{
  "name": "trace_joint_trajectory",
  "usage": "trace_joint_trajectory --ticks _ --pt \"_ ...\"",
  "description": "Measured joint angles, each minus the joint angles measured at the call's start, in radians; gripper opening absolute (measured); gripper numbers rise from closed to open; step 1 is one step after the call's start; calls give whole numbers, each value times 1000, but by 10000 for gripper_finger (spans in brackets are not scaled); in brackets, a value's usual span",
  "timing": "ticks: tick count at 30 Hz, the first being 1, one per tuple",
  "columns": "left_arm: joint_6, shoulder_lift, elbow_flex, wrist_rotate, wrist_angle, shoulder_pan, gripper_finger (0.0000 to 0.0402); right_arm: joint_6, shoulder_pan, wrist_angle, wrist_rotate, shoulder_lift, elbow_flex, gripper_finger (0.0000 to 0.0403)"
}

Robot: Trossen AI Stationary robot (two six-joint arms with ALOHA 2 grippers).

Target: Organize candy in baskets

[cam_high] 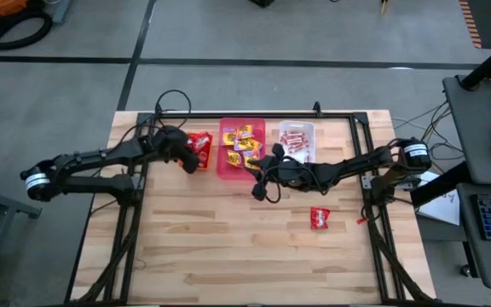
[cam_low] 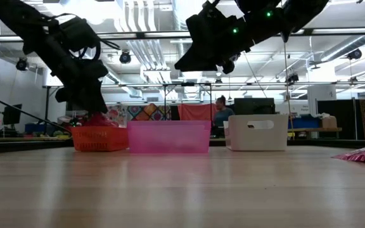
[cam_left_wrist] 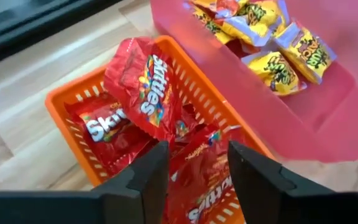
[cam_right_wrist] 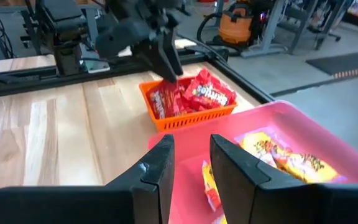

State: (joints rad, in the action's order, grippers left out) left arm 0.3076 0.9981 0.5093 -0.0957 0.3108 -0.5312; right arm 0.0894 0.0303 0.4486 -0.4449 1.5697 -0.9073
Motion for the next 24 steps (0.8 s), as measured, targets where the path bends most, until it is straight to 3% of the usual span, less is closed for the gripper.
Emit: trace_joint_trajectory --ticks 10,14,21,24 --pt "-71 -2 130 -2 165 0 151 109 0 -177 85 -48 -23 96" --pt "-72 -4 166 -1 178 8 151 147 0 -356 92 -55 -98 96" --pt "-71 -24 181 0 128 131 151 214 10 -731 421 -52 -241 96" --pt "-65 -35 175 0 66 216 151 274 31 -846 501 -52 -266 96"
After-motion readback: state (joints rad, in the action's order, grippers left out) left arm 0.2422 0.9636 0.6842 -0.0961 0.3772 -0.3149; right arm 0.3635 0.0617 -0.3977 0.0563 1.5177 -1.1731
